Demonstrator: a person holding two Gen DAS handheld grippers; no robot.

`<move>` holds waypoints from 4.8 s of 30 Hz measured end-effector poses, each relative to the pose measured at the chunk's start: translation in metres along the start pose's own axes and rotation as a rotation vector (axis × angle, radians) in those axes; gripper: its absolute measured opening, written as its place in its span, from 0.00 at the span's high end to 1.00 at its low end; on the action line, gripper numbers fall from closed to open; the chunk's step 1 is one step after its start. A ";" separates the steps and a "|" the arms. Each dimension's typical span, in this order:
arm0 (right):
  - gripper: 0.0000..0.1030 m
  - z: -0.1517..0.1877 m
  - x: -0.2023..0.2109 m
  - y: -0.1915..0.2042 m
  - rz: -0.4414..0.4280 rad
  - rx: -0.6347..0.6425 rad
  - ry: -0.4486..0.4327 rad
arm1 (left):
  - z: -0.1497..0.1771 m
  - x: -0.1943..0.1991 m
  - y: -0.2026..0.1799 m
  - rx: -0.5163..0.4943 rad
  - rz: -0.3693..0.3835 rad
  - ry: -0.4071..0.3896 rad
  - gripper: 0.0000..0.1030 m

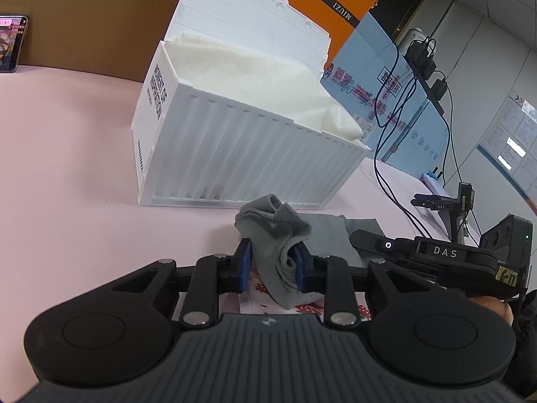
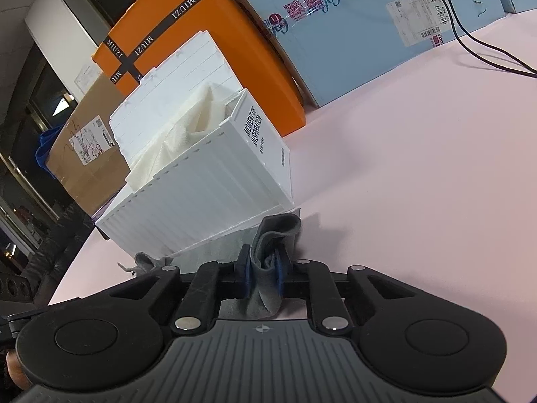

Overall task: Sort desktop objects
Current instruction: 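Carry the grey cloth with the left gripper up over the white box, then open the left gripper to drop the grey cloth into the box, then raise the left gripper away from the box opening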

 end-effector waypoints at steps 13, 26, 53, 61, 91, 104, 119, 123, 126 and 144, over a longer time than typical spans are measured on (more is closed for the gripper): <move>0.89 -0.024 0.025 0.035 -0.105 0.050 -0.091 | -0.023 0.026 -0.021 -0.051 0.057 -0.090 0.83; 0.89 -0.079 0.036 0.089 -0.199 0.181 -0.236 | -0.084 0.061 -0.036 -0.133 0.049 -0.308 0.83; 0.89 -0.107 -0.065 0.079 -0.015 0.367 -0.234 | -0.118 -0.011 0.011 -0.164 -0.150 -0.308 0.82; 0.67 -0.105 -0.066 0.072 0.072 0.432 -0.269 | -0.122 -0.002 0.016 -0.224 -0.257 -0.391 0.47; 0.31 -0.104 -0.068 0.052 0.204 0.492 -0.271 | -0.116 -0.056 0.068 -0.119 -0.505 -0.080 0.00; 0.20 -0.104 -0.071 0.043 0.202 0.440 -0.242 | -0.115 -0.050 0.064 -0.130 -0.503 -0.142 0.00; 0.06 -0.112 -0.040 0.030 -0.083 0.158 -0.331 | -0.122 0.023 0.013 -0.245 -0.530 -0.345 0.00; 0.06 -0.116 -0.030 0.030 -0.082 0.144 -0.355 | -0.115 0.049 -0.027 -0.351 -0.549 -0.354 0.00; 0.06 -0.119 -0.021 0.030 -0.092 0.134 -0.372 | -0.110 0.064 -0.056 -0.446 -0.596 -0.348 0.00; 0.04 -0.122 0.011 0.040 -0.146 0.210 -0.433 | -0.126 0.038 -0.199 -0.734 -0.385 -0.358 0.00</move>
Point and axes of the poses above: each gripper's, at about its wrist camera, not at the fingertips, and x roughly against the way its jaws point, y to its left, z to its underside, the point moved 8 cm from there along -x, roughly the way its jaws point
